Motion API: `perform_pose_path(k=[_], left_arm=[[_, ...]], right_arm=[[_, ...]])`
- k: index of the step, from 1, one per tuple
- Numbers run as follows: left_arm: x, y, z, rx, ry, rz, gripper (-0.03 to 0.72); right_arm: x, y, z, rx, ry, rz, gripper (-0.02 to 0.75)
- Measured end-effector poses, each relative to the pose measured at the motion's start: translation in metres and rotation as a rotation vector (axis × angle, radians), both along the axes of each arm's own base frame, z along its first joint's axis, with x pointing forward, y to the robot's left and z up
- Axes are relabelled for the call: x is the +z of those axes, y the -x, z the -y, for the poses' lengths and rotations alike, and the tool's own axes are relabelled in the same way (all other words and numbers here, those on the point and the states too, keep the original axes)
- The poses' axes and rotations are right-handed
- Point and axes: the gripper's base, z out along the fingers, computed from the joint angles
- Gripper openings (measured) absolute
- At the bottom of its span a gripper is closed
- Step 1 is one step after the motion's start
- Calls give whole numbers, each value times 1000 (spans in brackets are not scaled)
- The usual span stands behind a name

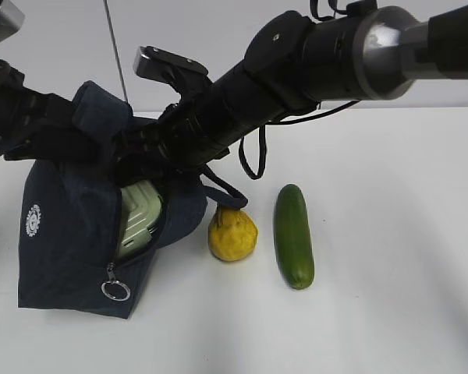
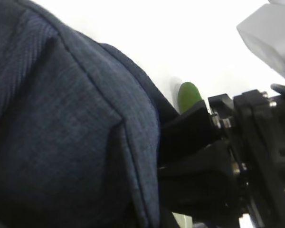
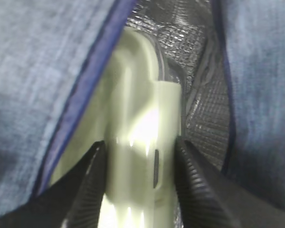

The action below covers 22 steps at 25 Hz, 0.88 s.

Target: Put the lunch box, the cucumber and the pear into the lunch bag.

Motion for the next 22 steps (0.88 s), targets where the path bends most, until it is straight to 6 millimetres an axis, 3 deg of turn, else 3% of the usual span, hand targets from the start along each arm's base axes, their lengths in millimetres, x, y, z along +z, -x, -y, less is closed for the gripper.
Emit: perform_pose_path(k=[16,22], left_arm=[[0,0,0,-3,-3,1,22],[0,1,-1,-8,-15,4,22]], right_arm=[[4,2,-2,43,-18,9,417],[31,-1,11,43,71,88,420]])
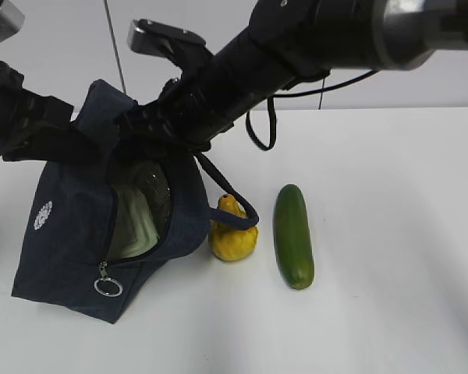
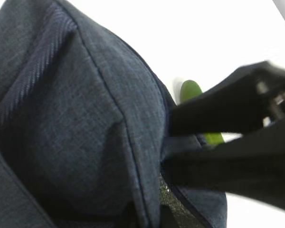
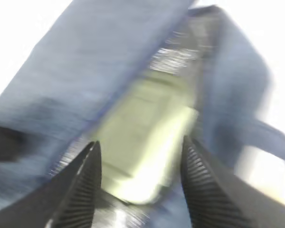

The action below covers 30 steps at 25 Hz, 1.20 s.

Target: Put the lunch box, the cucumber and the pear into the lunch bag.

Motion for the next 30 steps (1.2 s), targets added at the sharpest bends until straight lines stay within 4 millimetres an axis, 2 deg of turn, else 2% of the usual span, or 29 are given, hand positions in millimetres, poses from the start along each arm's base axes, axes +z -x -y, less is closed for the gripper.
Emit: perform_pose_path(k=[4,10,14,23,30], left_arm=[[0,0,0,-1,-3,1,22],[0,0,0,-2,-4,0,22],[0,0,0,-5,-10,0,22],[0,0,-1,-5,-11,2,22],[1,1,-1,-7,-11,4,22]], right_arm=[[13,-7,26,-77,82,-5,421],[9,-19,69,-202,245,-73,421],[3,-19,90,-275,452,-101,421],[-6,-14,104,-413,578,-229,421],[-41,-17,97,-468,585,-412,423]])
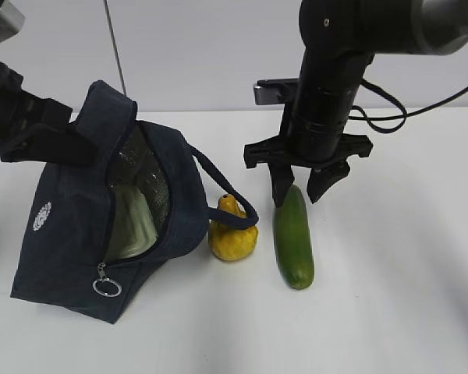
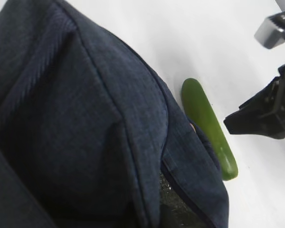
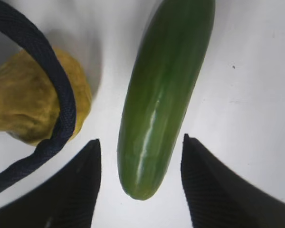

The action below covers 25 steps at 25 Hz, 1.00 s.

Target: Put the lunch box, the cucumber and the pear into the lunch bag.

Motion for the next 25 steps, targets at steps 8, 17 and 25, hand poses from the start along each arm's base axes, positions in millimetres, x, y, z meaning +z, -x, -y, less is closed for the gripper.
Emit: perform_pose_path(k=[8,17,25], left_arm=[[5,4,-1,-5,-8,22,22],[6,4,-1,-5,-8,23,22],[7,4,-1,-5,-8,27,22]], right_arm=[[-25,-2,-2,-20,21,-80,542],[-37,-8,-3,-23,32,-63,563],[-71,-13,-4,-19,69,-109,561]])
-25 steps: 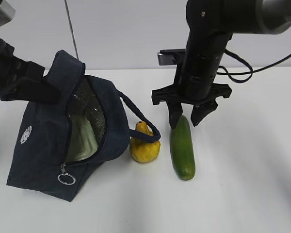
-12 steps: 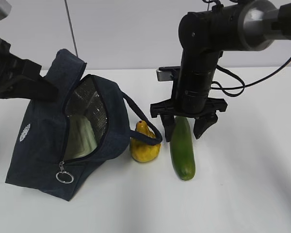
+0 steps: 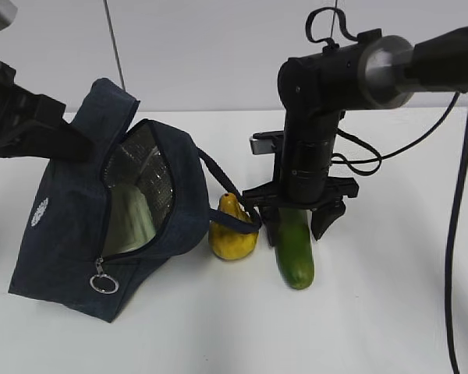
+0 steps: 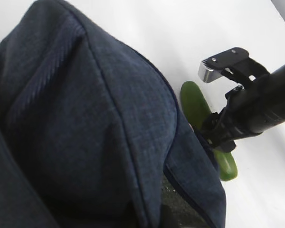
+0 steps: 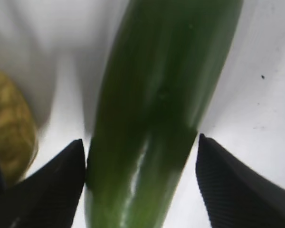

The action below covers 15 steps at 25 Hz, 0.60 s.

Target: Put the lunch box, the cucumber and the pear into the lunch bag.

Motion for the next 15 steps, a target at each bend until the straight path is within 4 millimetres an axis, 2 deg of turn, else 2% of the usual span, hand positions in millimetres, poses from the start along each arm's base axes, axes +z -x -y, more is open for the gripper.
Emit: perform_pose_path(k=[6,11,15], left_arm=[[0,0,0,-1,0,-1,22],[0,0,0,-1,-1,-1,22],[0,0,0,-2,-1,-1,22]], right_arm=[[-10,-2,0,26,17,-13,451],[-9,-3,1,49,26,-4,405],[-4,-5,5,80,71,31,403]])
